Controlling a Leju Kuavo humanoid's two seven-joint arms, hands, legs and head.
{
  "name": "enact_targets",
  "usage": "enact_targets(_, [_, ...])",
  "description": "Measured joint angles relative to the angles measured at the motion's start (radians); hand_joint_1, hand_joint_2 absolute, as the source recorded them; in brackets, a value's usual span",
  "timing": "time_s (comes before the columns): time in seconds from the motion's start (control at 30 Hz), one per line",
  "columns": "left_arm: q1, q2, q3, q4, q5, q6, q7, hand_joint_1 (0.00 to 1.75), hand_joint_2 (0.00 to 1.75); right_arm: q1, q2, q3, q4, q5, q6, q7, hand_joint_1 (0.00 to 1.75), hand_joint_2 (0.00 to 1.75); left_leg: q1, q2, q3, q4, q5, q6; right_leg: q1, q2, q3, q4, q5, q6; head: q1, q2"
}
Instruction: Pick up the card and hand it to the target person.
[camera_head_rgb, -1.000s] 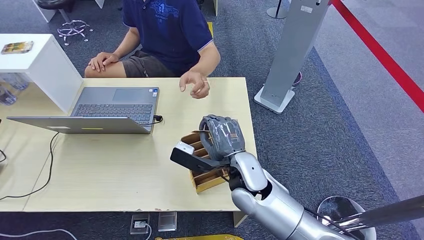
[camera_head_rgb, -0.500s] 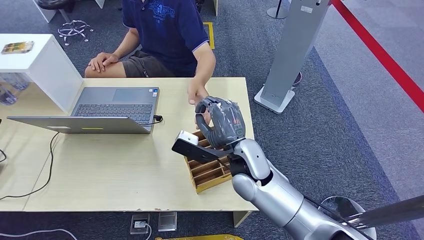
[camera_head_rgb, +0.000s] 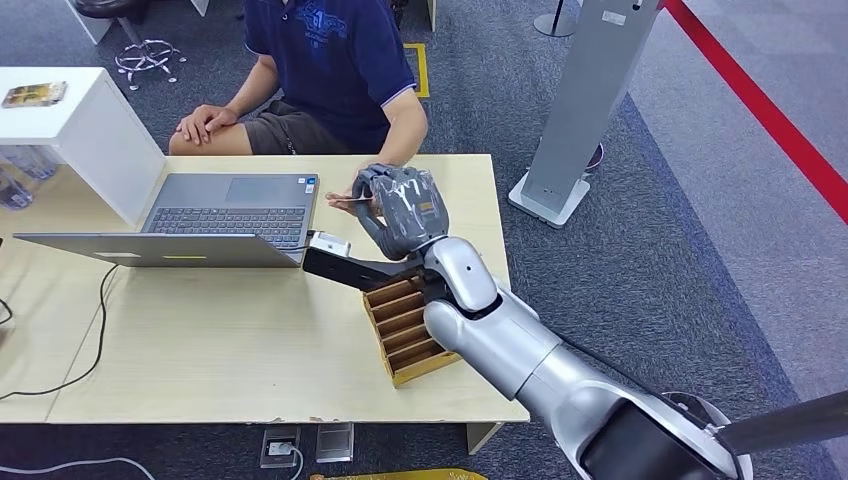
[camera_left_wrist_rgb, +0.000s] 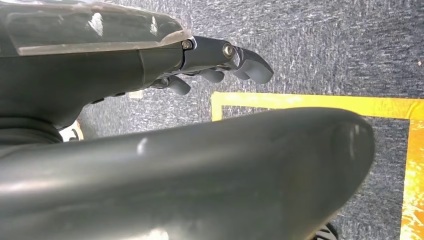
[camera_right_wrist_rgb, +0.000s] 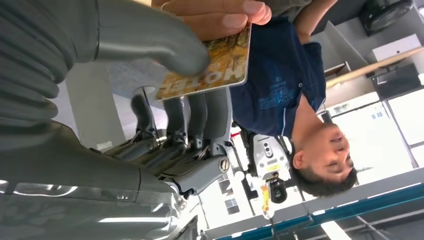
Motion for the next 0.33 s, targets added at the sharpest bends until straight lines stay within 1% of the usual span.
enact_targets(0.13, [0.000,0.000,0.000,0.000,0.002,0.000,0.001,0.00,0.00,-0.024,0.033,0.016,0.072,-0.010,-0.001,-0.006,0.00,1.75,0.000,0.000,0.000,0.000,0.000,0.000,0.000,0.000,0.000,0.000,0.000,0.000,0.000,0.000])
enact_targets(0.33, [0.000,0.000,0.002,0.000,0.014,0.000,-0.005,0.00,0.00,-0.046,0.066,0.041,0.150,-0.030,-0.002,-0.013,0.00,1.75,0.000,0.000,0.000,0.000,0.000,0.000,0.000,0.000,0.000,0.000,0.000,0.000,0.000,0.000])
